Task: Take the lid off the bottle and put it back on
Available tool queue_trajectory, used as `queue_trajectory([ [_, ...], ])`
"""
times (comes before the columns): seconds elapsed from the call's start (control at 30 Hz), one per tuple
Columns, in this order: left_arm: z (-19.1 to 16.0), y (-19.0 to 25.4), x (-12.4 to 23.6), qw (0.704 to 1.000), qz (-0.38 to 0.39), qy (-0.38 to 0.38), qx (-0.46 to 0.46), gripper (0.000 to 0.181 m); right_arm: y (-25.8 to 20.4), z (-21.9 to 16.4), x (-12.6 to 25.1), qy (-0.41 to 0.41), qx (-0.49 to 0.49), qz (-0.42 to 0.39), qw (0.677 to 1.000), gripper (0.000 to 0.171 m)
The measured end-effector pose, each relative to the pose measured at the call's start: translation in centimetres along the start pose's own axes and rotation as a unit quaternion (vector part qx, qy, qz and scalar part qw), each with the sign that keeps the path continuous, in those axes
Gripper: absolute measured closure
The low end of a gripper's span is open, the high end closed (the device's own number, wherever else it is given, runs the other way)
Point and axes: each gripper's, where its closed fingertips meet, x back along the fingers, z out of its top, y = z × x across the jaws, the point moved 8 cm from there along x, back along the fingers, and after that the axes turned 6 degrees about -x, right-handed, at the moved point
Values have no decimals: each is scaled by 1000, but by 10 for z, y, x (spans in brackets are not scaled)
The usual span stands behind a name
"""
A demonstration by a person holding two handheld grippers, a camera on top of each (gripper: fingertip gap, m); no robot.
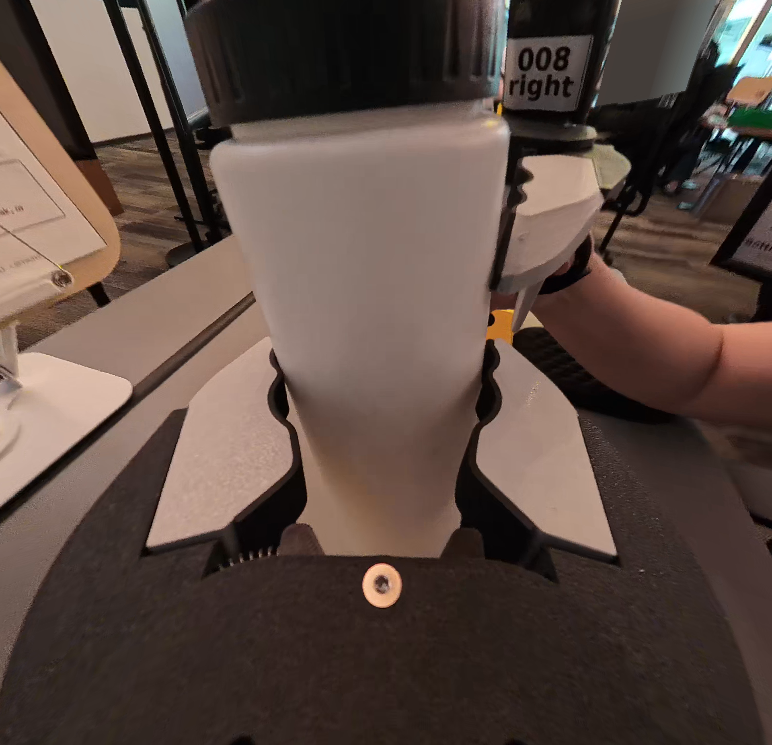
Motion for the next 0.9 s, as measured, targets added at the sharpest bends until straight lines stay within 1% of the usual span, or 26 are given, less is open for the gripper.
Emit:
queue_trajectory([
  [0.13,-15,-8,0,996,-1,73,41,90,9,-19,-9,-43,20,-6,999,96],
  [0.17,-18,-10,2,995,7,90,35,90,10,-23,-11,-44,22,-6,999,97],
  [0.2,-22,-13,3,995,17,92,26,86,10,-26,-14,-43,23,-3,999,97],
  [0.23,-25,-14,3,996,20,85,17,83,9,-30,-17,-39,25,3,999,97],
  [0.33,-33,-16,1,999,12,48,1,87,11,-39,-23,-38,25,9,999,98],
  [0.43,-37,-18,-2,999,17,29,-3,89,16,-42,-22,-36,10,9,999,98],
  [0.53,-38,-16,-5,999,35,6,-38,89,16,-26,-15,0,7,-28,1000,85],
  [0.57,-38,-14,-7,998,43,-3,-50,90,13,-20,-12,2,22,-44,999,85],
  [0.67,-38,-8,-12,995,52,-17,-85,91,5,-11,-11,-27,66,-95,993,85],
  [0.73,-37,-4,-13,994,57,-4,-95,91,4,-13,-14,-63,62,-122,989,85],
  [0.83,-38,-1,-13,994,56,9,-97,91,3,-18,-19,-84,24,-124,988,84],
  [0.9,-38,-1,-13,992,65,14,-105,91,2,-18,-19,-93,14,-115,989,89],
])
